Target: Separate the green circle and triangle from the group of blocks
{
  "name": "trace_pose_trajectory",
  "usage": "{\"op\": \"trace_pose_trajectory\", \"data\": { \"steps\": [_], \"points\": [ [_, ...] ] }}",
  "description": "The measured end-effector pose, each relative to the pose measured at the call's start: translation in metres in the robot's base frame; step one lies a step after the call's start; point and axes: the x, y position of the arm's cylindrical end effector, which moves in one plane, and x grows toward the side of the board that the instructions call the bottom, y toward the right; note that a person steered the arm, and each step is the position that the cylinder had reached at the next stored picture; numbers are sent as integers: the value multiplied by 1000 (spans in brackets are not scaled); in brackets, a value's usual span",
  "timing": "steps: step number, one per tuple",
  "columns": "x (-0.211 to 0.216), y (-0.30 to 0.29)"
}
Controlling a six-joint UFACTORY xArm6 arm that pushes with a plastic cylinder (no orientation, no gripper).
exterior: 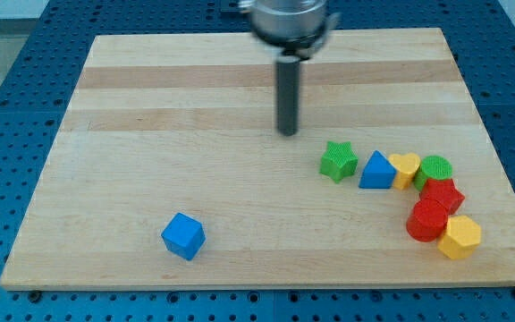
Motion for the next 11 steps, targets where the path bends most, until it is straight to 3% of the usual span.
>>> {"op": "trace_pose_trajectory", "data": {
  "steps": [1, 2, 3, 4, 5, 7, 9, 11],
  "points": [
    [-3, 118],
    [30, 226],
    [85, 273],
    [119, 263],
    [122, 231],
    [82, 140],
    [109, 136],
    [109, 75]
  ]
}}
